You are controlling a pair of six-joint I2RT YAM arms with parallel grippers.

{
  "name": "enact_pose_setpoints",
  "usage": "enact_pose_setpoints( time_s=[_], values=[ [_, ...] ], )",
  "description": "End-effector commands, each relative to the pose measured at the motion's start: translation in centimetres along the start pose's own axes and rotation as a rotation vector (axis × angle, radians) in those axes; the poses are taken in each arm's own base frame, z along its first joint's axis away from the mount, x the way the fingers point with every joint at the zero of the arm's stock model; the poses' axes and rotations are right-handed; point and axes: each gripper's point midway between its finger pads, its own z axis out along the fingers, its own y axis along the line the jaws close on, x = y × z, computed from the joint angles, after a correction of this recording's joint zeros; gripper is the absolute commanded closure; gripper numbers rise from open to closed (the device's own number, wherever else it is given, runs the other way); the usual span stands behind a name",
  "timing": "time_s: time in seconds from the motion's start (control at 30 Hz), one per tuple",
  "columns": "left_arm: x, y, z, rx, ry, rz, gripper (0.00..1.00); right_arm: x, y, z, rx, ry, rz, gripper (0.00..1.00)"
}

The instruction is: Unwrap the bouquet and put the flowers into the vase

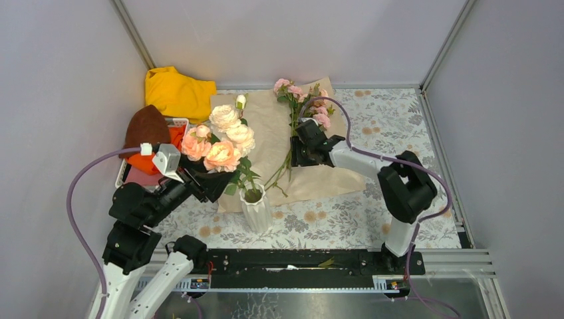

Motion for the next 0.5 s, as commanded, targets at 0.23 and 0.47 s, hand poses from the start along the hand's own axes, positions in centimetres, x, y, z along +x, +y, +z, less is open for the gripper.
enact_pose_setpoints(
  time_s=[0.23, 0.47],
  values=[
    [-1.9, 2.5, -2.3, -0.192, -0.057, 0.082, 0.33, -1.1, 3.1, 4.5, -0.093, 0.056, 0.036, 0.47],
    [-3.2, 2.8, -3.1, -0.235, -0.096, 0.085, 0.33, -0.2, 2.7, 6.2, -0.070, 0.089, 0.036, 0.70]
  ],
)
